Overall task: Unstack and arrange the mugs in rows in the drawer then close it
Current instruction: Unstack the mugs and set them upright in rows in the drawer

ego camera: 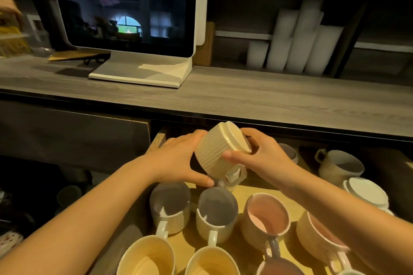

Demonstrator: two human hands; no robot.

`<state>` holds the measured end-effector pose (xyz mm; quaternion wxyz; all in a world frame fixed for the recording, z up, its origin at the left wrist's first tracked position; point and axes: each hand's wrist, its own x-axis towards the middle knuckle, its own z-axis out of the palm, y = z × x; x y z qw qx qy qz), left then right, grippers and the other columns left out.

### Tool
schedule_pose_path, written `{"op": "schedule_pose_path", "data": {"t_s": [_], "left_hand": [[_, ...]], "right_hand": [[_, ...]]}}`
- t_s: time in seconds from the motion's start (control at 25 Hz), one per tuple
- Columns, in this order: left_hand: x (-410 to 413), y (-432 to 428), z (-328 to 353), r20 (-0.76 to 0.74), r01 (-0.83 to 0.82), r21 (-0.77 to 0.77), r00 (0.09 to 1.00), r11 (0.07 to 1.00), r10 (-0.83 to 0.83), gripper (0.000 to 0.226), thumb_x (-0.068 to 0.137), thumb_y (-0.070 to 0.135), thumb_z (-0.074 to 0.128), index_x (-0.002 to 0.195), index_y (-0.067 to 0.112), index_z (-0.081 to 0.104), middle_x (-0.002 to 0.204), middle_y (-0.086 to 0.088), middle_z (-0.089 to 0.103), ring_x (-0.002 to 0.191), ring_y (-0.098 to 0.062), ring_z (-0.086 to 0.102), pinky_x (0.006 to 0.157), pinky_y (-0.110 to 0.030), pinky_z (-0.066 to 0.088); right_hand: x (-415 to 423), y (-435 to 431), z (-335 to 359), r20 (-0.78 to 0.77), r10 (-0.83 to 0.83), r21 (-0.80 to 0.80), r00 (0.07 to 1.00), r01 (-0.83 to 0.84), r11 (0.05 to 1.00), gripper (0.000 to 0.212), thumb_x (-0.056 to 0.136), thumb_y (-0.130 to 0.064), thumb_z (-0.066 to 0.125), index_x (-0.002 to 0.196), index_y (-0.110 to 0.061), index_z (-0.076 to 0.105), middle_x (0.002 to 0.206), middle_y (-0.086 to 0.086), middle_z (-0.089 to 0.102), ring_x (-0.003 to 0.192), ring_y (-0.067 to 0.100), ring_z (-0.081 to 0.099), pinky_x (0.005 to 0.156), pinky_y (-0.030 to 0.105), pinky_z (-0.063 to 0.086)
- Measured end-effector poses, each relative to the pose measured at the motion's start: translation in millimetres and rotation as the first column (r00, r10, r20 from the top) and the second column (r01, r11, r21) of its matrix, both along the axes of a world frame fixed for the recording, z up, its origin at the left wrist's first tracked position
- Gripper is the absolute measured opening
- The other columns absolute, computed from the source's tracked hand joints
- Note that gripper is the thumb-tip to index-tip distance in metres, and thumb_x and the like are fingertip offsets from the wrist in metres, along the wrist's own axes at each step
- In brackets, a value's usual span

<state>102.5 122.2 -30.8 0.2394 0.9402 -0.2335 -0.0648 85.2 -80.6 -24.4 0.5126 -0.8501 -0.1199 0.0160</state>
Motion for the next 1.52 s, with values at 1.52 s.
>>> {"op": "schedule_pose_path", "data": {"t_s": [1.52], "left_hand": [[-21,-34,2,-0.054,-0.043,-0.591,0.998,0.805,0.014,0.061,0.062,0.032,0.076,0.111,0.047,0.043,0.112,0.023,0.053,0.102,0.002,0.054,0.068,-0.002,0.046]], "right_hand": [[-29,-28,-8,-0.413,0.255,0.531,0.874,0.004,0.847,0.050,0.084,-0.055,0.043,0.126,-0.030,0.045,0.123,-0.001,0.061,0.107,0.022,0.065,0.081,0.033,0.059]]}}
